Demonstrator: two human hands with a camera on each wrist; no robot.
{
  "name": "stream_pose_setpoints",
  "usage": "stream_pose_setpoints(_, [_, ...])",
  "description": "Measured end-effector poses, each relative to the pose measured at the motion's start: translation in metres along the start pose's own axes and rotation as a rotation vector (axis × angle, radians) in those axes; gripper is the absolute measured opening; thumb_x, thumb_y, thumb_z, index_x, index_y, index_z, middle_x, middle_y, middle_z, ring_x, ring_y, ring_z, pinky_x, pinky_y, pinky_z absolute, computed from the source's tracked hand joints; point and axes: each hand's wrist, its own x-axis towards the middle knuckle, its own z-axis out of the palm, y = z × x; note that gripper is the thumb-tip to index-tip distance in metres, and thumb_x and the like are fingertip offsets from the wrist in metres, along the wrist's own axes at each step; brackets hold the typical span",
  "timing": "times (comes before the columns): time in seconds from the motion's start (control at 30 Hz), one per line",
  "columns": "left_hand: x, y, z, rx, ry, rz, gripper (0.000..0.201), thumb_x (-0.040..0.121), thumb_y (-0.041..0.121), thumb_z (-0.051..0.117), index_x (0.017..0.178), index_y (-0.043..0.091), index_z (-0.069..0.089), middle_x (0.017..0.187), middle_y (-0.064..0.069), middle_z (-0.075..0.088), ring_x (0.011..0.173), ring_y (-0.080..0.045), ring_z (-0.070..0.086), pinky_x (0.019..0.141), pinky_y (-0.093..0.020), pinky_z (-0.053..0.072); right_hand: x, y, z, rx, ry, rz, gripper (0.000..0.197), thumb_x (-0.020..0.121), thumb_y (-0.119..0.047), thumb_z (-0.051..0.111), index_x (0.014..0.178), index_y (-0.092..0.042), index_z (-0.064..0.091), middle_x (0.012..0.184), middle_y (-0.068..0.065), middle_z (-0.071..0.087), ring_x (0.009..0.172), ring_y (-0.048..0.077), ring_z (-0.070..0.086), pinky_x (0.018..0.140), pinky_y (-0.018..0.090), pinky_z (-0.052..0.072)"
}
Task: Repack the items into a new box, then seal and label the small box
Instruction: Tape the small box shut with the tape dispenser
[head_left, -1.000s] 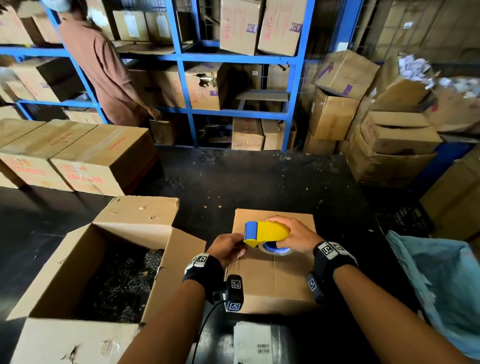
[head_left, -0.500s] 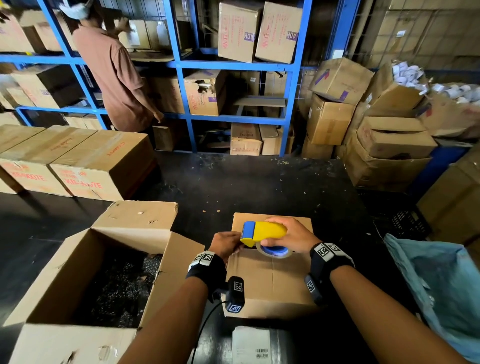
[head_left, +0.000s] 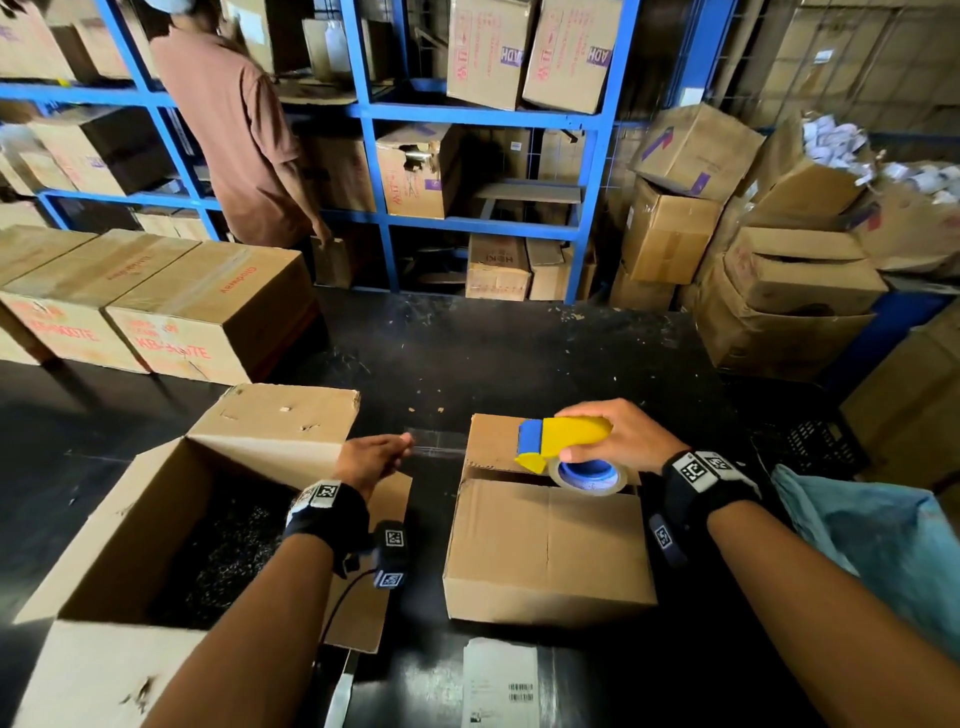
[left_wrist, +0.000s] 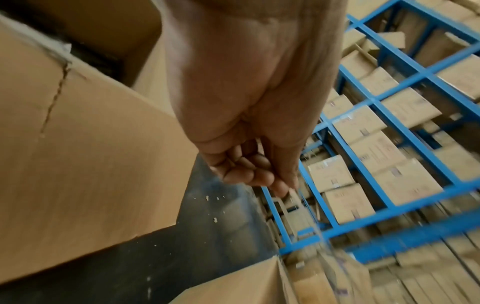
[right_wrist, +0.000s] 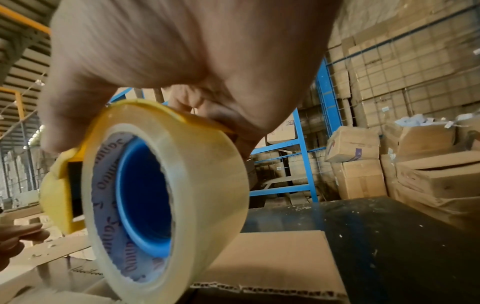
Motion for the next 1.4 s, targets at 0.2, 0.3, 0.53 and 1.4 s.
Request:
stream_pose_setpoints(0.2, [-0.004,-0.012,0.0,0.062,0.037,0.029,0.013,0.086,0.019,0.075,0.093,0.009,0.077,0.079,-0.009,0.072,0.069,-0.015,0.059,0.071,-0.026,0.051,0.003,0.004,0.008,-0.058,-0.068,0.011,0.052,0.065,-0.041,0.093,0.112,-0.03,0.075,0.104,-0.009,0.076,0.097,0.01,0.072,0.088,0.032,0.058])
stream_pose_setpoints(0.3, [-0.006,-0.023,0.001,0.12,0.053,0.023,0.011,0.086,0.021,0.075,0.091,0.011,0.078,0.08,-0.01,0.073,0.071,-0.016,0.06,0.072,-0.026,0.052,0.003,0.006,0.011,-0.119,-0.093,0.012,0.053,0.063,-0.045,0.092,0.112,-0.033,0.075,0.099,-0.011,0.076,0.093,0.009,0.072,0.087,0.034,0.059])
stream_pose_setpoints(0.53, [-0.001,-0.034,0.009,0.213,0.064,-0.001,0.01,0.091,0.019,0.07,0.088,0.01,0.074,0.069,-0.004,0.064,0.061,-0.013,0.053,0.059,-0.02,0.047,0.008,0.009,0.022,-0.365,-0.155,-0.036,0.049,0.068,-0.059,0.08,0.111,-0.037,0.072,0.098,-0.019,0.073,0.09,0.004,0.069,0.082,0.029,0.058])
stream_pose_setpoints(1.4, [-0.007,-0.058,0.021,0.18,0.071,0.038,0.009,0.089,0.021,0.071,0.091,0.014,0.075,0.082,-0.005,0.073,0.072,-0.015,0.066,0.066,-0.025,0.052,0.004,0.021,0.016,-0.465,-0.199,-0.091,0.039,0.075,-0.063,0.074,0.106,-0.039,0.069,0.092,-0.019,0.07,0.088,0.004,0.066,0.081,0.028,0.056])
